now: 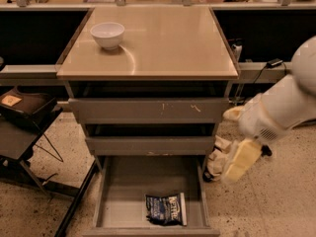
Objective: Pick blue chip bag from bottom drawer and place on counter
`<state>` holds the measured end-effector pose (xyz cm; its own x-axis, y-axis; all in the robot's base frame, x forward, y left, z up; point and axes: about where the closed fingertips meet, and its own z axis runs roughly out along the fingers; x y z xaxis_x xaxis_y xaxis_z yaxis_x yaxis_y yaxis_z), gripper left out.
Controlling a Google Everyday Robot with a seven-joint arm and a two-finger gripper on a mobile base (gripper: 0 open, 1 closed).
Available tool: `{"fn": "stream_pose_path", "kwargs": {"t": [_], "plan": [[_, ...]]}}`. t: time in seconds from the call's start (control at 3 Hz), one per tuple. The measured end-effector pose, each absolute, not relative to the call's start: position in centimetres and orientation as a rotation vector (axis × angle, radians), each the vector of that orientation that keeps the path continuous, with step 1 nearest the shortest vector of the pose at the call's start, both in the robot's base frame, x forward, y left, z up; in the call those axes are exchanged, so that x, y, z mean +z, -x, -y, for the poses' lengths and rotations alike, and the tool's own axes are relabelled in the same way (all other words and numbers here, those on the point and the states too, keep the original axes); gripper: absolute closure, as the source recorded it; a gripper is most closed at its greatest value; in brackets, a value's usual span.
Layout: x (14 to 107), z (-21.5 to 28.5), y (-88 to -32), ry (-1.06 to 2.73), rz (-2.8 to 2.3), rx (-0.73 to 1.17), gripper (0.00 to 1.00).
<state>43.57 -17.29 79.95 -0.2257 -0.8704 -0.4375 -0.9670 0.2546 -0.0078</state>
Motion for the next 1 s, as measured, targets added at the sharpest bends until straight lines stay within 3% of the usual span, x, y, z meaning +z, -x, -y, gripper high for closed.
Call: {"fn": "stream_pose_path", "kwargs": {"t": [0.67, 1.0], "plan": [[55.3, 10.8, -40.2, 1.439, -2.314, 0.854, 0.0], [55.3, 10.8, -40.2, 1.439, -2.314, 0.854, 0.0]]}}
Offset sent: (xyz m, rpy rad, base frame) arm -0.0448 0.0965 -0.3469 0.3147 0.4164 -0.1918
